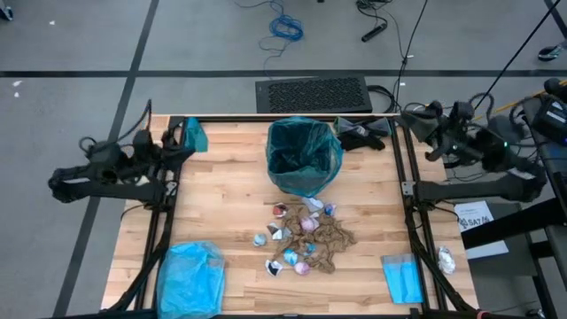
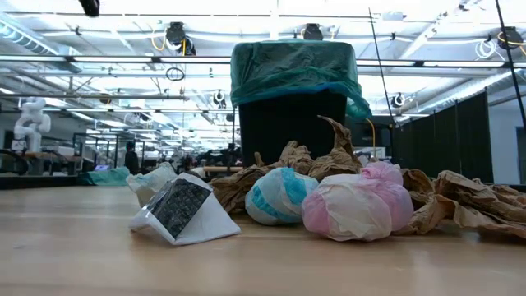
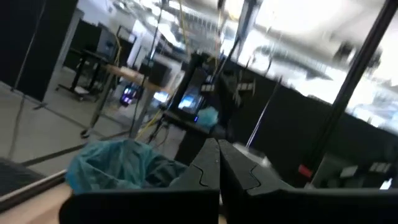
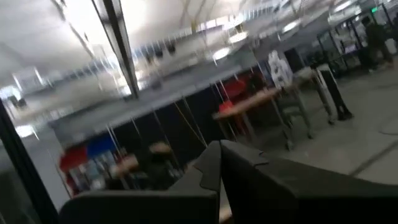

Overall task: Place trash/remove bag and relplace
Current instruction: Put the pink plastic into the blue trash bag inside the black trash bin

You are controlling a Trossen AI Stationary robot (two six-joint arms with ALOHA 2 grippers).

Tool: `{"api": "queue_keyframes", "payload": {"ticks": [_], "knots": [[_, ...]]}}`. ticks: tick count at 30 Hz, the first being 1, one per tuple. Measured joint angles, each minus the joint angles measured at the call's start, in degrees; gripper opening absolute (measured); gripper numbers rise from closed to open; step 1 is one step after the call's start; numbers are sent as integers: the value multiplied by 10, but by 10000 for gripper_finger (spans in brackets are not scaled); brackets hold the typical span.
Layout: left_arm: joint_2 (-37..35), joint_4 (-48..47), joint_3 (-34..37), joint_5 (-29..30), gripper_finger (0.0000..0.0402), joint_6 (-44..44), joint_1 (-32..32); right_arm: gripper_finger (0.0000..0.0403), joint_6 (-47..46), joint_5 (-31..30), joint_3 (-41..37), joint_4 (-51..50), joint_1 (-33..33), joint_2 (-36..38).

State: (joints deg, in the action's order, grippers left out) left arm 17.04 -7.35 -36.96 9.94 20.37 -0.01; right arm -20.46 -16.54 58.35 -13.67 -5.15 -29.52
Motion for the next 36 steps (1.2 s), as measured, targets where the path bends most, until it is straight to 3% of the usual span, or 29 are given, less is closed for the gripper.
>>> {"api": "queue_keyframes", "payload": {"ticks": [6,11,23,36], "knots": [[118,-185,-155,-10,0,-47,0,0,2,34,190,-212,0,-156],[198,-287,-232,-10,0,-63,0,0,-5,78,272,-310,0,-240],[246,-291,-273,-35,0,-57,0,0,7,78,287,-399,1,-280],[281,-292,-273,-48,0,-44,0,0,-7,77,286,-514,80,-324]]}}
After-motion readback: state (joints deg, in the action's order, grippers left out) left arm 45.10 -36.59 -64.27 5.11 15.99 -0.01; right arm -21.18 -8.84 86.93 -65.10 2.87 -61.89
